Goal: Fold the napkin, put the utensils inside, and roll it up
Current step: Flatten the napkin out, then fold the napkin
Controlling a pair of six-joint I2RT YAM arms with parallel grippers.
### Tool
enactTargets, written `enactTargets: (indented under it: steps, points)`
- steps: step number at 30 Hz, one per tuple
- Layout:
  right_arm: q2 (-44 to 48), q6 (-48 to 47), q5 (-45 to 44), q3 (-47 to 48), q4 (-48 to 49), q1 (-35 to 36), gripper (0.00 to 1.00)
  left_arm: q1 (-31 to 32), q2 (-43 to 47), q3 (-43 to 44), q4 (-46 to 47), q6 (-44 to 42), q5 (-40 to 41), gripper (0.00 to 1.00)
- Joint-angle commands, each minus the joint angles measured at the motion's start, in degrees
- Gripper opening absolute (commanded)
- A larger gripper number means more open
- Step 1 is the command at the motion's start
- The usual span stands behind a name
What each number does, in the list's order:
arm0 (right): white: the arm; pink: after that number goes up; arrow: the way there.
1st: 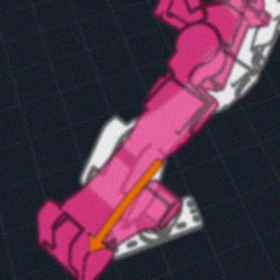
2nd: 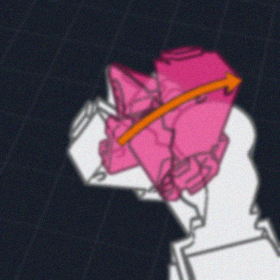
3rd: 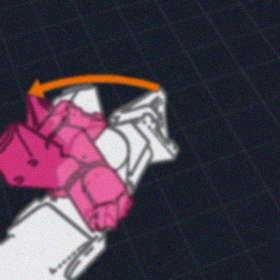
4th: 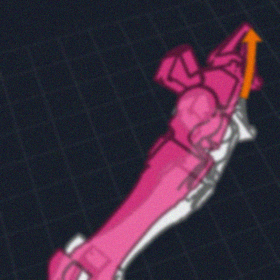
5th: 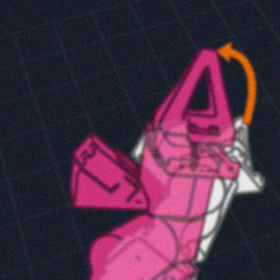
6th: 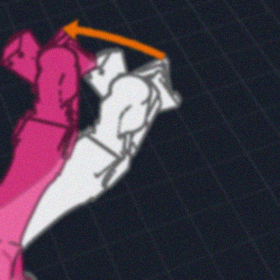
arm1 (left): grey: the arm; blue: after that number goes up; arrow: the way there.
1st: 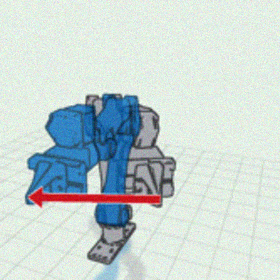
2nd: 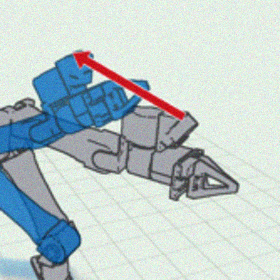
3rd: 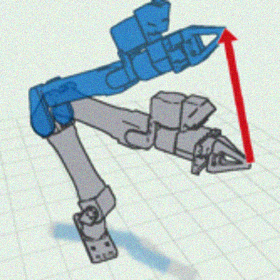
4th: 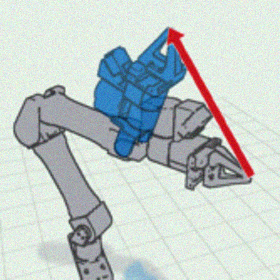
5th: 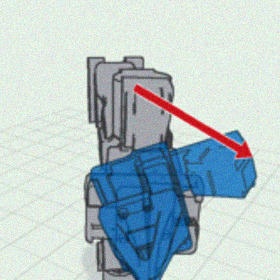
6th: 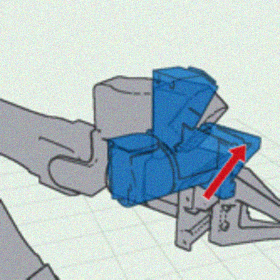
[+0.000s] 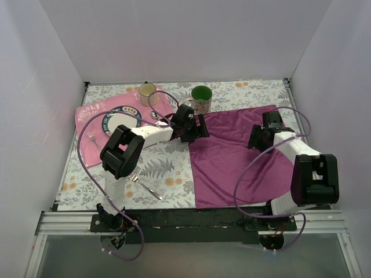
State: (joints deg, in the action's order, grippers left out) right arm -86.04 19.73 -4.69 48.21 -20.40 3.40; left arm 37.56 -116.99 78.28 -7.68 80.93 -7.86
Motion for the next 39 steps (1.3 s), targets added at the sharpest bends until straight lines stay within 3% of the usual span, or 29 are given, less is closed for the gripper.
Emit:
enactTargets:
  steps: [1, 4, 8, 11, 16, 19, 21, 24, 30, 39]
  points:
    - [8.0, -4.4, -1.9, 6.4, -6.1, 3.0, 0.75, -0.2, 11.5, 0.3, -5.2, -2.1, -3.1, 0.84]
    - [15.2, -4.6, -1.4, 6.2, -13.2, 11.2, 0.85, -0.3, 21.8, -1.4, -8.6, -2.4, 0.9, 0.87]
    - [24.9, -0.1, -0.3, 0.1, -18.6, 28.6, 0.86, -2.1, 33.3, -6.4, -13.3, -1.9, 7.1, 0.88]
    - [28.4, 5.0, 3.4, -5.3, -17.8, 40.5, 0.79, -3.1, 41.8, -11.5, -14.9, -1.1, 9.2, 0.88]
    - [24.1, 7.9, -4.2, -5.1, -19.4, 62.8, 0.74, -4.1, 52.4, -19.2, -15.7, 1.3, 12.2, 0.88]
    - [18.4, 7.0, -7.6, -2.9, -20.7, 70.9, 0.76, -4.2, 57.0, -22.1, -16.7, 2.2, 13.5, 0.88]
    - [13.8, 6.2, -9.0, -1.0, -20.7, 74.2, 0.76, -4.3, 59.1, -23.5, -18.0, 2.7, 13.8, 0.89]
    - [7.3, 5.0, -13.0, 2.1, -21.4, 79.0, 0.75, -4.3, 60.6, -25.0, -18.3, 3.8, 13.4, 0.98]
    - [-1.1, 3.6, -20.7, 7.2, -22.0, 85.2, 0.70, -4.3, 62.6, -26.5, -18.5, 4.8, 12.6, 0.98]
    - [-5.3, 0.5, -19.0, 9.7, -18.5, 87.1, 0.41, -4.3, 62.5, -26.0, -18.7, 4.5, 12.3, 0.98]
